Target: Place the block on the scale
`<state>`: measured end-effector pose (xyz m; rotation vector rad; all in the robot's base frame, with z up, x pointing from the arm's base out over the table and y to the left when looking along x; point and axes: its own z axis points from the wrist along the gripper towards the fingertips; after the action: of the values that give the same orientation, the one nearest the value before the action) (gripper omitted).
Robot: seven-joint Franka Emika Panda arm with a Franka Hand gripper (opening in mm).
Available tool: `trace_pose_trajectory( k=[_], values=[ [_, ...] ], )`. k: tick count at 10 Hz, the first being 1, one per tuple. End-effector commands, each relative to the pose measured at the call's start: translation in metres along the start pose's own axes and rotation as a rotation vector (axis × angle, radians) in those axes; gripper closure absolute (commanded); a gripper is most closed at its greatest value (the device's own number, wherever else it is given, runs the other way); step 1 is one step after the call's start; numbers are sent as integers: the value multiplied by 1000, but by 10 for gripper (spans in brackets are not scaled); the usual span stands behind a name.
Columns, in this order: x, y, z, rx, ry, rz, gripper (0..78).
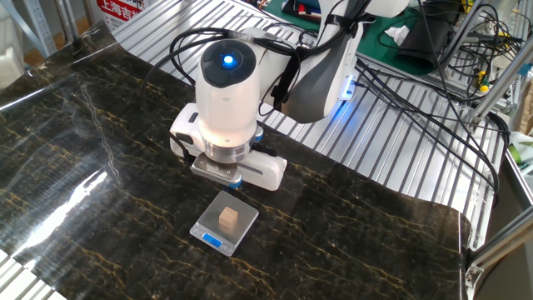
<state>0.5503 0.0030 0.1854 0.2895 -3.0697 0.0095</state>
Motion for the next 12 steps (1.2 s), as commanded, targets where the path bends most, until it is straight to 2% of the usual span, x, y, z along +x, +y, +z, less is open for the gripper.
trace_pose_trajectory(
  k=[1, 3, 4, 6, 7, 9, 12],
  values=[
    [25, -10, -28, 31, 4, 77, 753],
    [27, -8, -26, 54, 8, 86, 753],
    [27, -7, -26, 52, 8, 91, 753],
    [27, -7, -26, 46, 11, 115, 753],
    [28, -8, -26, 25, 8, 151, 753],
    [31, -9, -29, 8, 7, 166, 753],
    [39, -11, -42, 7, 18, 166, 753]
  ],
)
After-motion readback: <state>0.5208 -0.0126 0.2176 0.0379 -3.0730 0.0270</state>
